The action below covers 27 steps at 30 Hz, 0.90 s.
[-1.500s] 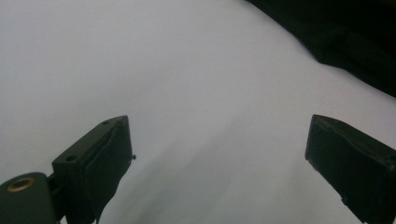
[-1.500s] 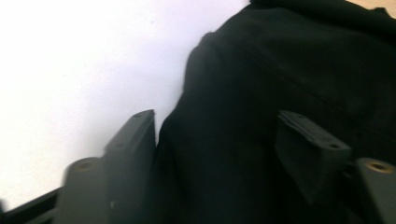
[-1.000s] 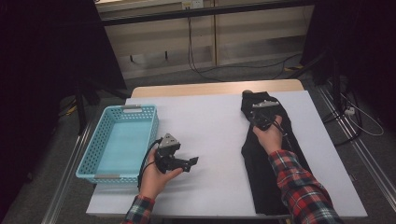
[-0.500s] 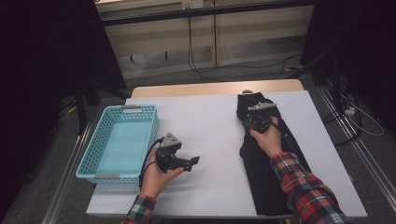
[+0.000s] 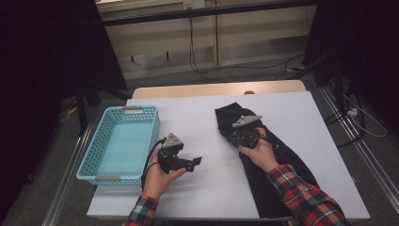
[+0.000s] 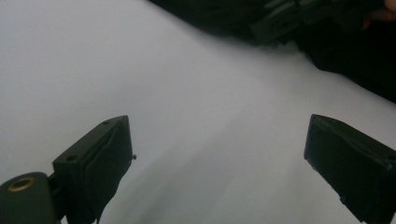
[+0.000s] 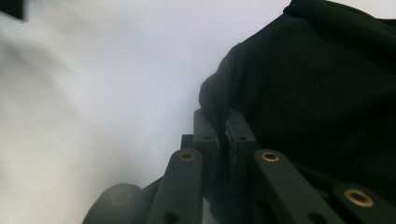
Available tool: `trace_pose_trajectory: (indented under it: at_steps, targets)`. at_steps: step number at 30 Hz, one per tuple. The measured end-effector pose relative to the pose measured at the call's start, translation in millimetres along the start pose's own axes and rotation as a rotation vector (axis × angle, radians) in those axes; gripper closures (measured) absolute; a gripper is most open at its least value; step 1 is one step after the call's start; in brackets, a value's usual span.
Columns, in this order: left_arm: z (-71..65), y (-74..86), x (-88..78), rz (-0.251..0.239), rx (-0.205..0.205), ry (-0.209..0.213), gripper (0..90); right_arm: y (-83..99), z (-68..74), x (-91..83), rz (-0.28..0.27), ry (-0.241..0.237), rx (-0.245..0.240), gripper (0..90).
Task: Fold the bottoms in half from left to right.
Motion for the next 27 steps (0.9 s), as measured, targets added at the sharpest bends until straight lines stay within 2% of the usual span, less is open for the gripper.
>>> trace_pose_trajectory:
  at_steps: [8,12,17,19,20,21,22,24,27]
  targets:
    - [6.2,-4.3,-5.1,-0.026,-0.026,-0.026,8.0,4.8,49.2,-8.0,-0.002,-0.122,-0.086,85.8]
    - [10.3,-7.5,-9.3,-0.046,-0.043,-0.048,8.0,6.5,72.2,-13.6,-0.006,-0.198,-0.078,85.8]
    - [15.5,-9.7,-11.9,-0.059,-0.056,-0.069,8.0,11.3,97.0,-20.5,-0.008,-0.242,-0.121,84.0]
    - [16.8,-10.2,-11.7,-0.06,-0.056,-0.071,8.1,13.4,99.5,-21.1,-0.004,-0.236,-0.155,73.7]
    - [17.0,-10.2,-11.3,-0.057,-0.055,-0.071,8.2,12.5,98.8,-23.1,0.002,-0.227,-0.156,64.7]
    - [17.2,-10.5,-10.8,-0.055,-0.055,-0.072,8.2,10.9,95.1,-24.5,0.0,-0.194,-0.152,57.4]
    - [17.5,-11.1,-10.1,-0.06,-0.055,-0.071,8.4,9.1,91.5,-26.8,-0.006,-0.176,-0.145,54.9]
    - [18.2,-11.9,-9.1,-0.061,-0.057,-0.072,8.5,4.8,84.1,-32.6,-0.025,-0.178,-0.111,51.2]
    - [18.5,-12.9,-7.8,-0.059,-0.056,-0.072,8.6,-0.5,68.1,-39.3,-0.046,-0.13,-0.105,47.6]
Point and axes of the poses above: each handheld gripper's, and its own axes: x roughly forward along the jaws, y roughly out of its underside, z roughly to its left, the point moved 7 cm from there along x, roughly forward along the jaws, and after that the axes turned 15 degrees about y, right-handed, at the moved point
